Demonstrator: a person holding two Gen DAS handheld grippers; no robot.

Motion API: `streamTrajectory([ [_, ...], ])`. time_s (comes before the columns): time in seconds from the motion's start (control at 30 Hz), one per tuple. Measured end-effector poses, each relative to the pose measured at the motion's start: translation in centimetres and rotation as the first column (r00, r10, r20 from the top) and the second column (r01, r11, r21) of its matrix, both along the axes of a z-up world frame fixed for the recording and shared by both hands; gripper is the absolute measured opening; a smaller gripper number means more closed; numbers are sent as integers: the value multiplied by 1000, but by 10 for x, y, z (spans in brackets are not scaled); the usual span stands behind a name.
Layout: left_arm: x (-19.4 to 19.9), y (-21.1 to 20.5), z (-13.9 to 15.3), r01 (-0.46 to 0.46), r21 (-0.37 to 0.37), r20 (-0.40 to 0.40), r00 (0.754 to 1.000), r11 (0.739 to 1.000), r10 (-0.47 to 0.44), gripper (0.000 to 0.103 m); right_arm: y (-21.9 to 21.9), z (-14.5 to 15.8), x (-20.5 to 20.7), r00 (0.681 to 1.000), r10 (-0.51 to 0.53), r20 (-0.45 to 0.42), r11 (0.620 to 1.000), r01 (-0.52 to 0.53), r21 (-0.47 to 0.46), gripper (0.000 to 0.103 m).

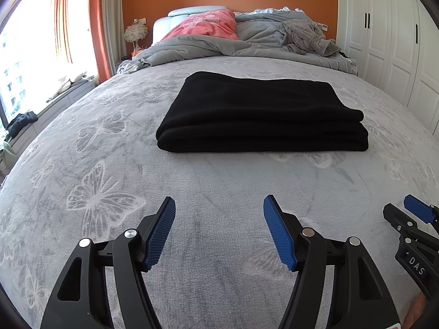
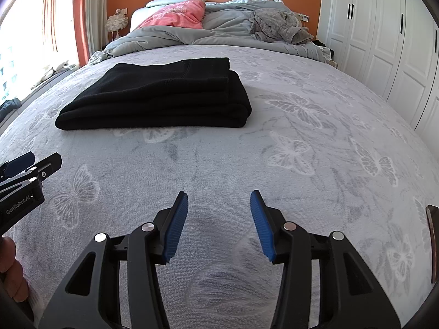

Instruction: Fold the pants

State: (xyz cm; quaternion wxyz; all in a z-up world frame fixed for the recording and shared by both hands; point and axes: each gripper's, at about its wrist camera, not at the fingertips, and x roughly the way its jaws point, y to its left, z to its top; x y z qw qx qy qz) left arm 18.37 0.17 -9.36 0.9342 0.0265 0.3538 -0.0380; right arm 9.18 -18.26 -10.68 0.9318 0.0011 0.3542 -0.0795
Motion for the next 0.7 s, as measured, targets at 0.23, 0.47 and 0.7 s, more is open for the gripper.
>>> streamTrajectory([
  [0.23, 0, 0, 0, 0, 0, 1, 1000, 1000, 0, 64, -1, 0, 0, 1000, 0, 1, 1000, 0, 0, 46],
  [0.47, -1, -1, 1, -7, 3, -1, 1000, 1000, 7, 64, 0, 0, 0, 1000, 1, 0, 1000, -1, -1, 46],
  [0.7, 0, -2, 2, -5, -1, -12, 1000, 1000, 5, 64, 0, 0, 0, 1000, -2, 1, 1000, 2, -5, 52],
])
